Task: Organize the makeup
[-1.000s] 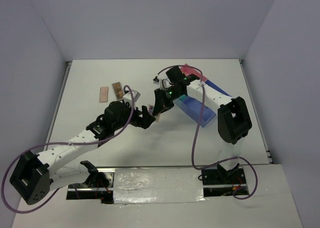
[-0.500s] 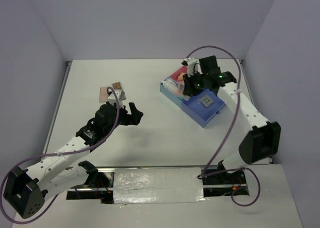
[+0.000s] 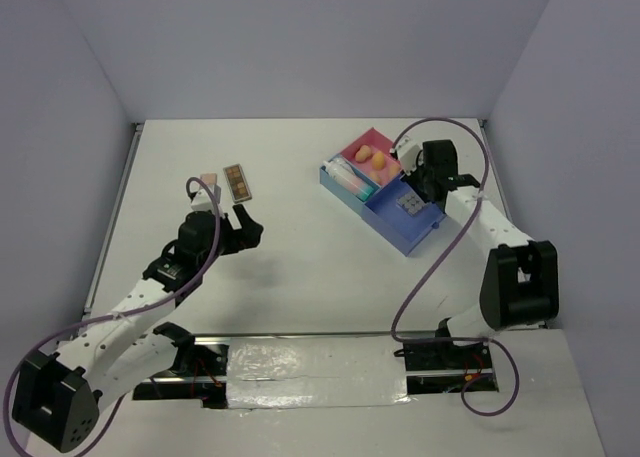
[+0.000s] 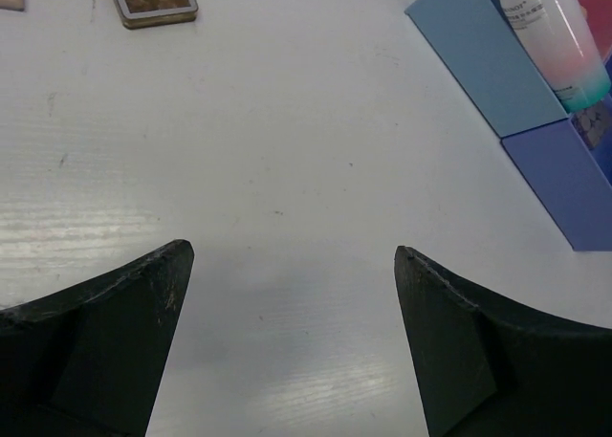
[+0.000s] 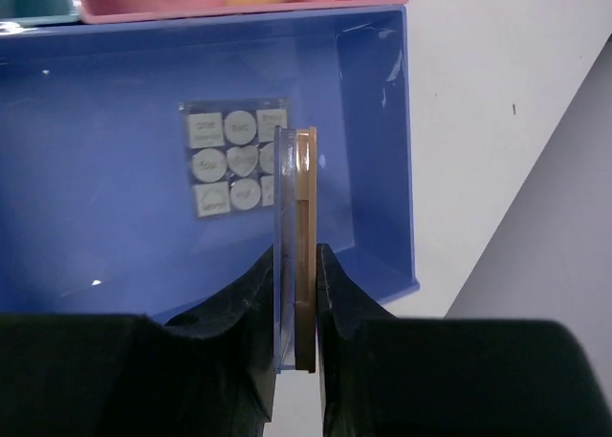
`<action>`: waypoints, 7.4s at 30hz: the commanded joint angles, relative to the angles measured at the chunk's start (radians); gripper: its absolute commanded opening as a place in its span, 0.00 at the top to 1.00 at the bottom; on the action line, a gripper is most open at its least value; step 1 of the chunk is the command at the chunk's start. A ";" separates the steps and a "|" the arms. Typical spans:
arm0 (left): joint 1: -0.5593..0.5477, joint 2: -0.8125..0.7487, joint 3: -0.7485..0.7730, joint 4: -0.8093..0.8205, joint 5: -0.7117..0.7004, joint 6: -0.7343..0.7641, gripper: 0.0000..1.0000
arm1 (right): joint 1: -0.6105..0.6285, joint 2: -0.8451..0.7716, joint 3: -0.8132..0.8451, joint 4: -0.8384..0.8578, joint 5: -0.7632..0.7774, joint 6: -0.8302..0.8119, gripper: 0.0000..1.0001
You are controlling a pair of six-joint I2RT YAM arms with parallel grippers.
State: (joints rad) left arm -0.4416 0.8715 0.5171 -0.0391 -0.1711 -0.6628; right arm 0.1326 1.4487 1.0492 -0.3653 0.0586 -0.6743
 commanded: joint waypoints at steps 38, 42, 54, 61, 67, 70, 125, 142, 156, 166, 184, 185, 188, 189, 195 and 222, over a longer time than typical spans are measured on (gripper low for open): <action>0.238 0.938 0.848 -0.386 -0.008 0.146 0.12 | -0.079 -0.063 0.178 -0.218 -0.927 0.166 0.21; 0.238 1.070 1.010 -0.441 -0.063 0.147 0.11 | -0.080 -0.079 0.163 -0.202 -0.911 0.197 0.11; 0.288 1.274 1.164 -0.458 -0.041 0.172 0.11 | -0.083 -0.100 0.109 -0.172 -0.904 0.229 0.00; 0.293 1.330 1.189 -0.466 -0.011 0.193 0.11 | -0.083 -0.088 0.101 -0.156 -0.921 0.255 0.00; 0.296 1.337 1.164 -0.441 0.013 0.183 0.19 | -0.083 -0.096 0.095 -0.161 -0.919 0.251 0.00; 0.297 1.331 1.146 -0.429 0.030 0.181 0.37 | -0.083 -0.096 0.092 -0.166 -0.922 0.251 0.00; -0.329 1.445 1.320 0.389 0.585 -0.187 0.91 | -0.320 -0.275 0.115 -0.011 -0.865 0.463 0.72; -0.327 1.488 1.437 0.248 0.604 -0.209 0.39 | -0.326 -0.261 0.126 -0.007 -0.891 0.473 0.60; -0.327 1.460 1.434 0.275 0.634 -0.225 0.29 | -0.326 -0.263 0.141 -0.024 -0.919 0.464 0.36; -0.304 1.347 1.336 0.326 0.650 -0.199 0.62 | -0.326 -0.272 0.195 -0.050 -0.976 0.458 0.01; 0.044 0.645 0.585 0.046 0.434 0.092 0.54 | -0.203 -0.130 0.255 -0.205 -1.056 0.355 0.21; 0.064 0.621 0.565 -0.008 0.394 0.115 0.44 | -0.191 -0.107 0.259 -0.228 -1.031 0.348 0.24; 0.153 0.571 0.521 -0.178 0.242 0.186 0.27 | -0.139 -0.067 0.256 -0.241 -0.996 0.352 0.24; 0.177 0.569 0.520 -0.214 0.211 0.199 0.26 | -0.139 -0.057 0.256 -0.242 -0.990 0.358 0.24; 0.346 0.632 0.515 -0.278 0.068 0.295 0.17 | -0.018 0.002 0.271 -0.264 -0.933 0.345 0.08; 0.438 1.181 0.963 -0.274 -0.028 0.500 0.15 | 0.009 0.001 0.256 -0.277 -0.904 0.326 0.00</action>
State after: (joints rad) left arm -0.0029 2.0289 1.4345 -0.3038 -0.2192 -0.1860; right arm 0.1379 1.4719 1.2736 -0.6346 -0.8440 -0.3351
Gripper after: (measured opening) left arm 0.853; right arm 0.994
